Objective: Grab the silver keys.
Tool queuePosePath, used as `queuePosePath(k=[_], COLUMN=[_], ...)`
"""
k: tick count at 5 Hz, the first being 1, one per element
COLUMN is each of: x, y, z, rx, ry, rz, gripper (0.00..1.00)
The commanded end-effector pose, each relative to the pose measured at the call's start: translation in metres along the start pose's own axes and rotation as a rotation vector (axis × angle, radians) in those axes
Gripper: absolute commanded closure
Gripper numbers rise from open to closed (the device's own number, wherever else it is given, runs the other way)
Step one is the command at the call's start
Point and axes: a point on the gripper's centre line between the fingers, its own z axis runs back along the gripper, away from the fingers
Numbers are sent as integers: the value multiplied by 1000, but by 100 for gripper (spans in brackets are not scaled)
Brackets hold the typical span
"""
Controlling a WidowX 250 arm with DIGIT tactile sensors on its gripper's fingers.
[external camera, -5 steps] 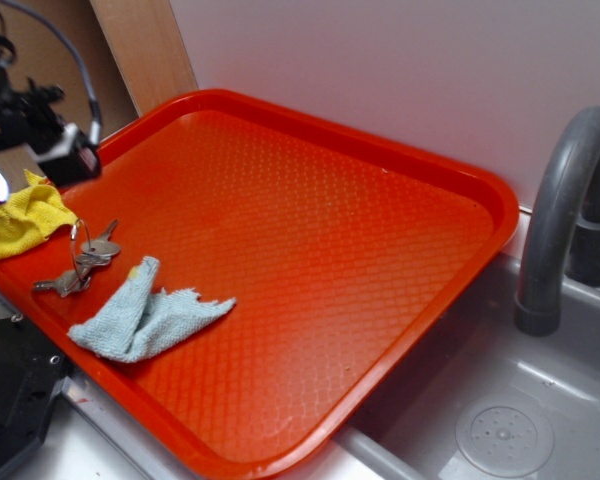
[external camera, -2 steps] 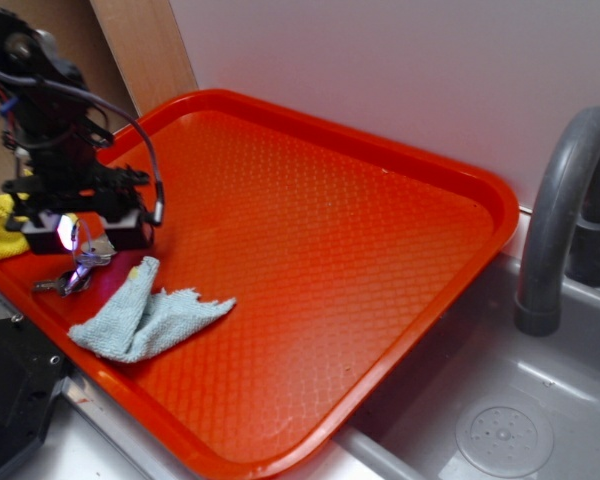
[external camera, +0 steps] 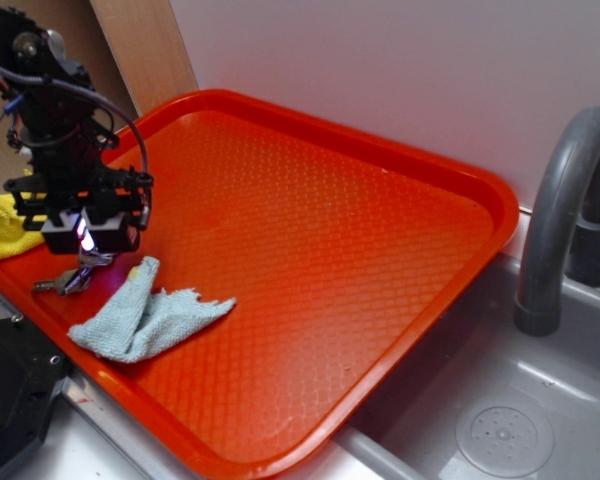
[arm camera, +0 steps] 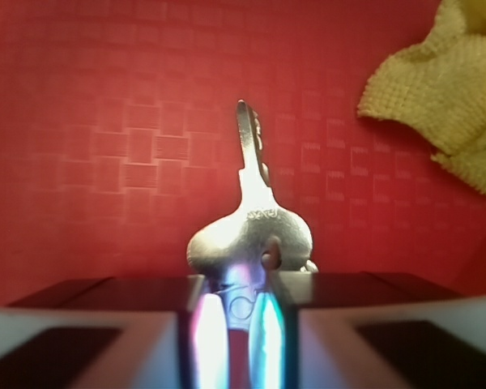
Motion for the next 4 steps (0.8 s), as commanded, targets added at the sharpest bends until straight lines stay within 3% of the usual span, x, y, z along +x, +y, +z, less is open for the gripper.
queuePosePath(k=[1, 2, 3, 4], x=[9, -5, 10, 15], y=[12, 24, -4, -38], z=[71, 121, 172, 215], rx=[-113, -171, -168, -111], ry=[-39, -101, -181, -256], rz=[-170, -340, -523, -709], gripper=[100, 100, 100, 100])
